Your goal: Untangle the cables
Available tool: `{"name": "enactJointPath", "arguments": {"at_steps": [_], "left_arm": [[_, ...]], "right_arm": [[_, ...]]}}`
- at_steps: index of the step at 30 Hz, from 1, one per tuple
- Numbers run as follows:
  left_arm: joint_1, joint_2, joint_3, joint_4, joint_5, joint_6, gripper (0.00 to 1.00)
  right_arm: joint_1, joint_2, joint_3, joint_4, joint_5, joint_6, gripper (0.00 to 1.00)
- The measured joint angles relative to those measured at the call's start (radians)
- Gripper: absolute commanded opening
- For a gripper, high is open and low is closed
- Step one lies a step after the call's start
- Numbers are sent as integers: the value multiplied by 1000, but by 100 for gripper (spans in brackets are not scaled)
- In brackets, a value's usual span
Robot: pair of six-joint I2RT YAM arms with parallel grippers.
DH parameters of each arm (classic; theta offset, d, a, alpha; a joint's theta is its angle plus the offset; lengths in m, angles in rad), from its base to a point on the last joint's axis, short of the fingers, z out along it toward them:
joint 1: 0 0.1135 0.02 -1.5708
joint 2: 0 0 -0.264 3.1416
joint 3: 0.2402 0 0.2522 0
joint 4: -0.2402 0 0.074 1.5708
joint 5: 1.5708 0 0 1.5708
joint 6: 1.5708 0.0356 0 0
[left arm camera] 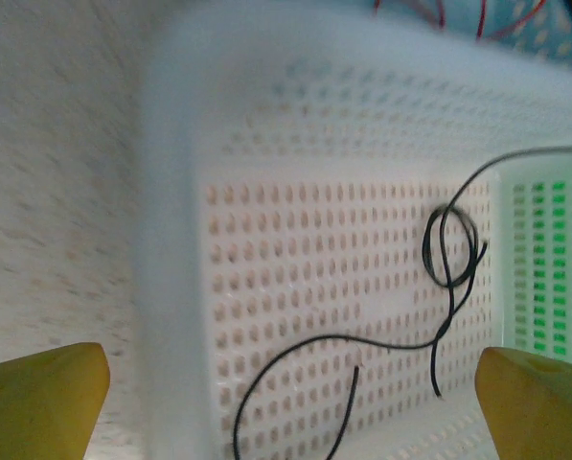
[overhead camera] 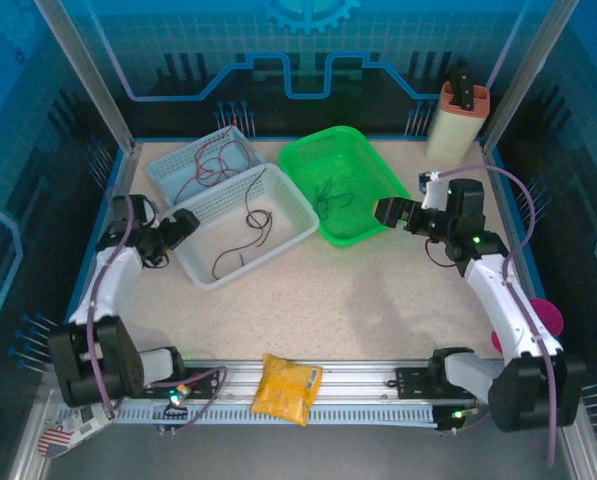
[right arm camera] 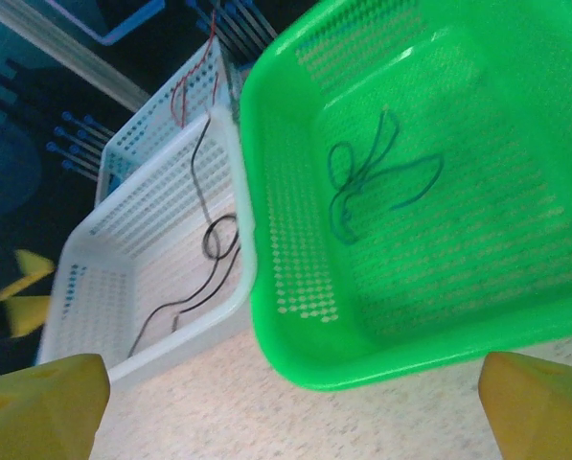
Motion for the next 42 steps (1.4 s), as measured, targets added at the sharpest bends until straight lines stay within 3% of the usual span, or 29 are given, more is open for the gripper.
{"name": "enactJointPath", "arguments": {"at_steps": [4,8,11,15,21,26,34,42], "left_arm": [[23,-229,-3,15,-122,51,99],[22,-417,-122,189,-195,107,98],[17,-469,-261,324,-214,151,93],[-42,-459,-388,432,-274,203,94],[-224,-458,-544,634,-476,256,98],[-254,-407,-690,830,-576,274,98],[-255,-268,-771,1162,-591,301,98],[-255,-119,-769,1367,-536,329,97]], "right_arm": [[-2,-110,-81,42,145,-75,100],[-3,-204,-204,145,329,-172,100],[-4,-243,-283,194,448,-235,100],[-4,-249,-362,289,541,-319,100],[-4,-247,-512,486,564,-395,100],[-4,-188,-563,626,559,-431,100],[-4,-68,-596,812,549,-442,100],[-3,14,-615,932,542,-450,100]]}}
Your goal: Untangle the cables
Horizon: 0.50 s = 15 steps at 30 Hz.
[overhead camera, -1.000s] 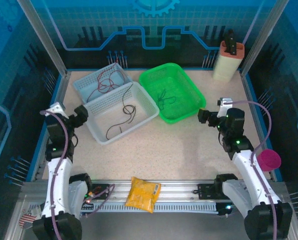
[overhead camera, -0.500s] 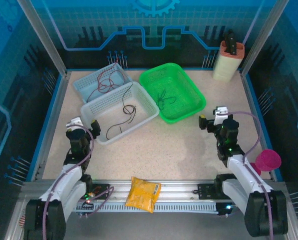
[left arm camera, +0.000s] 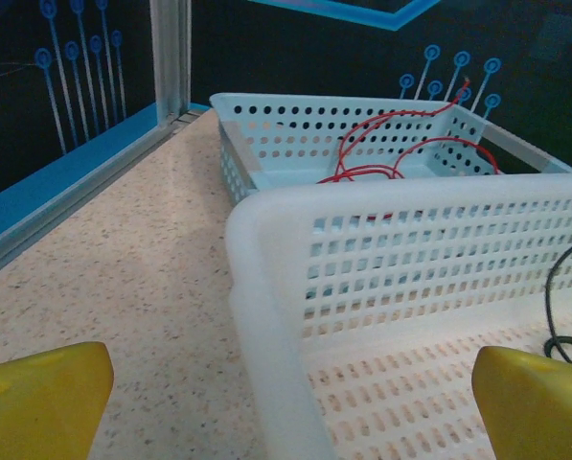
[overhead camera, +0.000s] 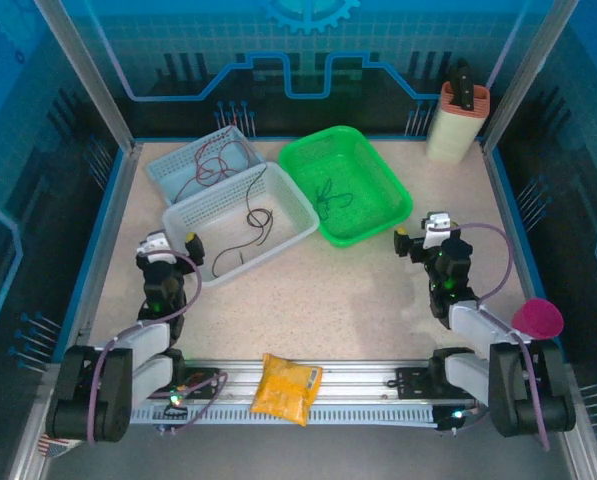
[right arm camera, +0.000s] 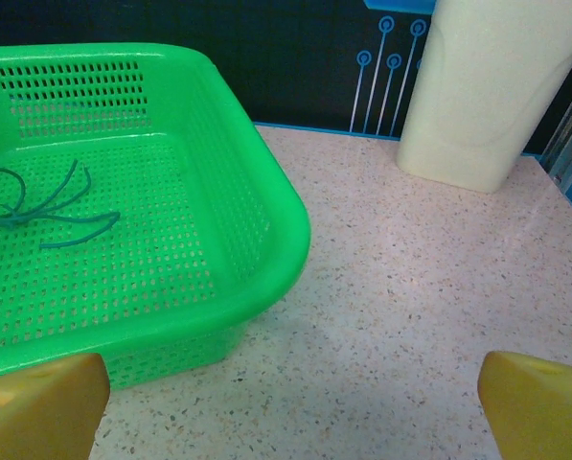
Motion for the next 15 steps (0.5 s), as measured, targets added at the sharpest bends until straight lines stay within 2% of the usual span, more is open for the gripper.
{"name": "enactJointPath", "arguments": {"at_steps": [10,15], "left_arm": [[-8,-69,67,-68,71,40,97],[-16,5,105,-55,109,79,97]], "right_arm": [[1,-11,0,14,0,-14,100],[2,15,0,40,-1,-17,100]]}}
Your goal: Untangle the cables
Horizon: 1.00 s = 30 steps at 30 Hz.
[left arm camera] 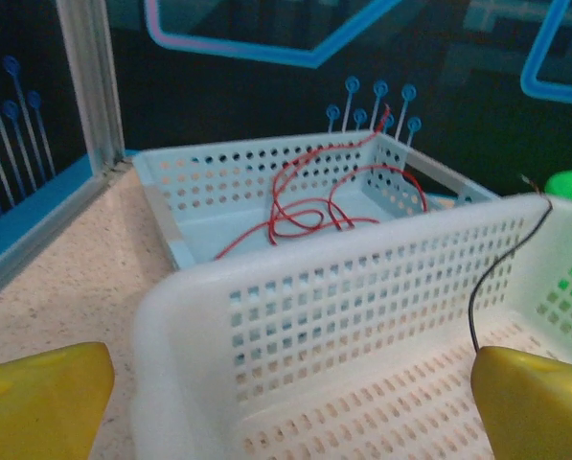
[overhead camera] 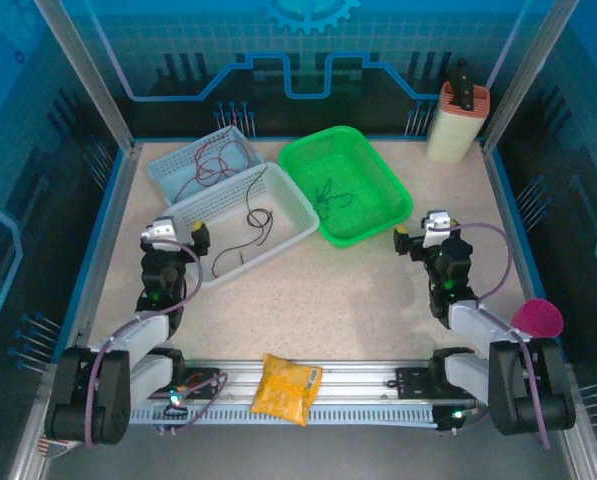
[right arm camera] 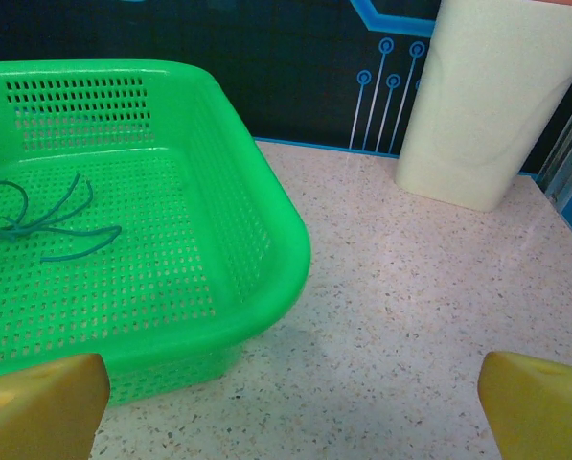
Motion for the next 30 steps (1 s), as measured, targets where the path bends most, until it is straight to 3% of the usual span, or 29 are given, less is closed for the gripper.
{"name": "enactJointPath", "arguments": {"at_steps": [9,30], "left_arm": [[-18,150,23,51,29,22,97],[-43,238,63,104,40,60,98]], "right_arm": [[6,69,2,77,-13,-17,100],[17,104,37,86,-19,-39,100]]}}
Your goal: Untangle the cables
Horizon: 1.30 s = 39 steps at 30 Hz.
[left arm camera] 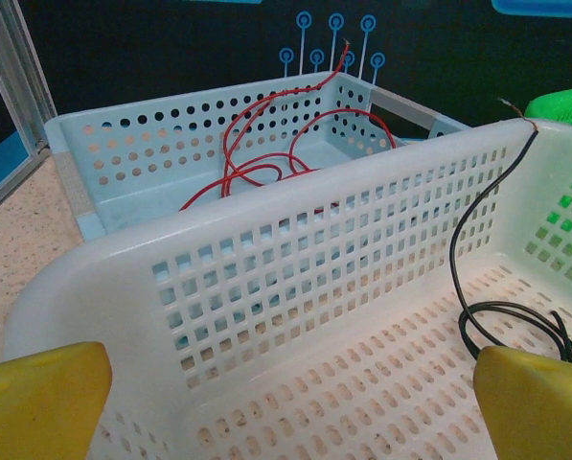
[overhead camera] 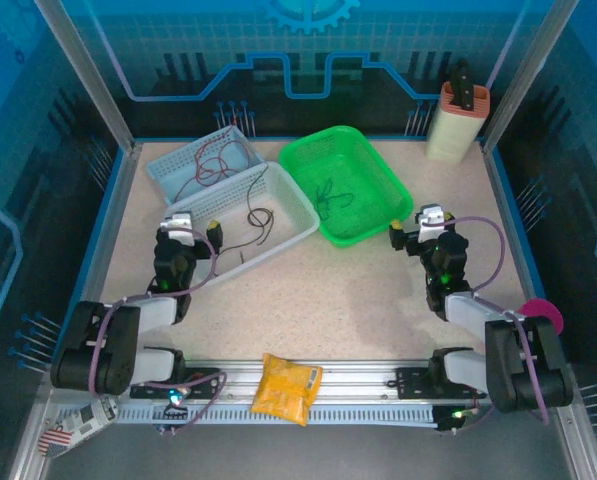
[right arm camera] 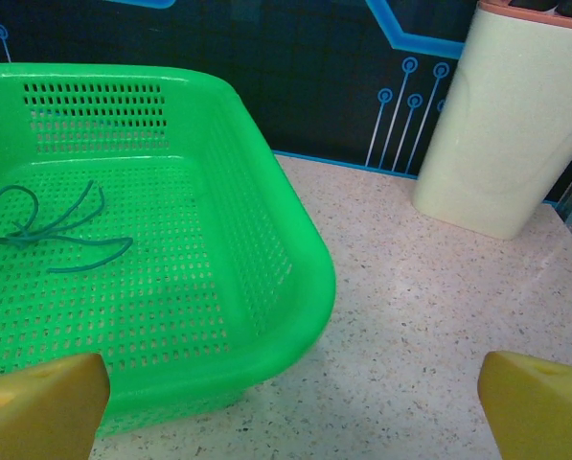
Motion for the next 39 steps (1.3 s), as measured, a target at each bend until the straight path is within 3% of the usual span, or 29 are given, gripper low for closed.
{"name": "enactJointPath", "arguments": {"at_steps": [20,25,33,39], "left_arm": [[-10,101,34,87,0,40,98],[-13,127,32,130,0,40,98],[-13,212,29,266,0,48,98],[-13,221,30,282,0,47,99]], "right_arm": [[4,3,13,-37,-30,15,100],[29,85,13,10,-23,15,100],[29,325,-45,248,-52,3,100],[28,332,13,205,-55,0,100]]}}
